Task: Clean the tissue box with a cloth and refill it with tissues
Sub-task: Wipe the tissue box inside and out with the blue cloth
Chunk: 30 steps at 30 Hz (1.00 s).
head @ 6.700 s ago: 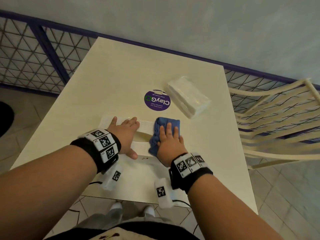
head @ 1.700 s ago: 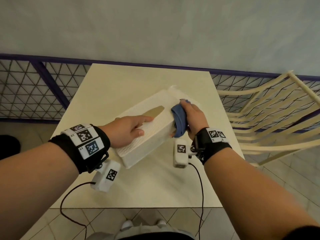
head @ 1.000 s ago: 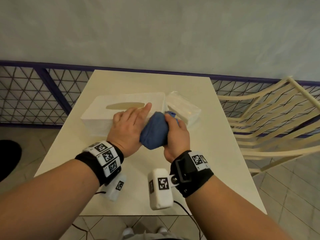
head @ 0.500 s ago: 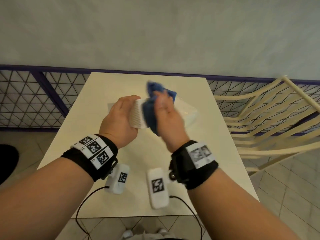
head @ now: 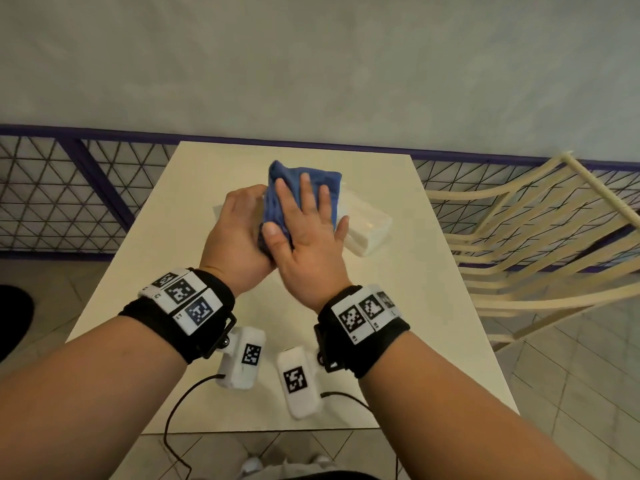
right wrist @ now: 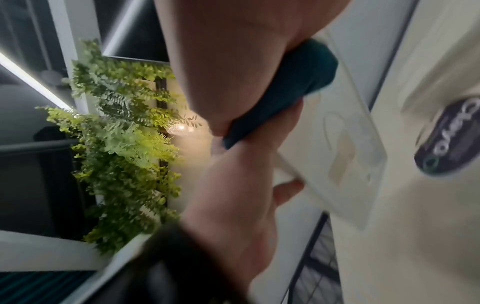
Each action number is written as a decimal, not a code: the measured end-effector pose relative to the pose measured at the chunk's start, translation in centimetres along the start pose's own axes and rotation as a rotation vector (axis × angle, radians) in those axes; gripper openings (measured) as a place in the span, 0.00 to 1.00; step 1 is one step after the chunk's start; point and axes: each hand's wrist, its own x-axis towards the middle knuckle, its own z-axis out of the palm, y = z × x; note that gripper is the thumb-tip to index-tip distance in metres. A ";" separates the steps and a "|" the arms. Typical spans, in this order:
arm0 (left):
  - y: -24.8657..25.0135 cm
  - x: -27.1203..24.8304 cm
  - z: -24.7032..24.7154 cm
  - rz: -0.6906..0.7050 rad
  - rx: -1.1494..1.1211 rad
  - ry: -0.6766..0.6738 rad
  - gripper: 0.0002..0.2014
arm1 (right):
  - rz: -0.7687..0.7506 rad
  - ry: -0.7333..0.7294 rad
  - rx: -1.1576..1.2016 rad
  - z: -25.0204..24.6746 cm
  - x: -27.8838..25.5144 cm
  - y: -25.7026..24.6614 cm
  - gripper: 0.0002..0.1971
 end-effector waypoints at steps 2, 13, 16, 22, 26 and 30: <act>-0.1 -0.2 -0.3 0.036 0.010 0.021 0.32 | 0.021 0.038 0.026 -0.6 0.8 1.5 0.26; 0.0 -0.2 -0.9 0.019 -0.037 -0.018 0.35 | -0.064 0.000 0.009 -0.2 0.0 1.7 0.26; -0.9 -0.8 -1.1 0.059 -0.079 -0.045 0.34 | 0.080 0.180 0.194 -0.7 1.0 4.0 0.27; -2.3 -1.1 -2.1 0.150 -0.147 -0.104 0.36 | 0.481 0.025 0.780 -2.1 1.4 4.8 0.26; -3.1 -1.2 -2.5 0.136 -0.224 -0.207 0.36 | 0.838 -0.251 1.194 -3.2 2.0 5.1 0.33; -2.8 -1.4 -2.7 0.064 -0.049 -0.360 0.42 | 0.968 -0.145 1.365 -3.0 1.7 4.9 0.20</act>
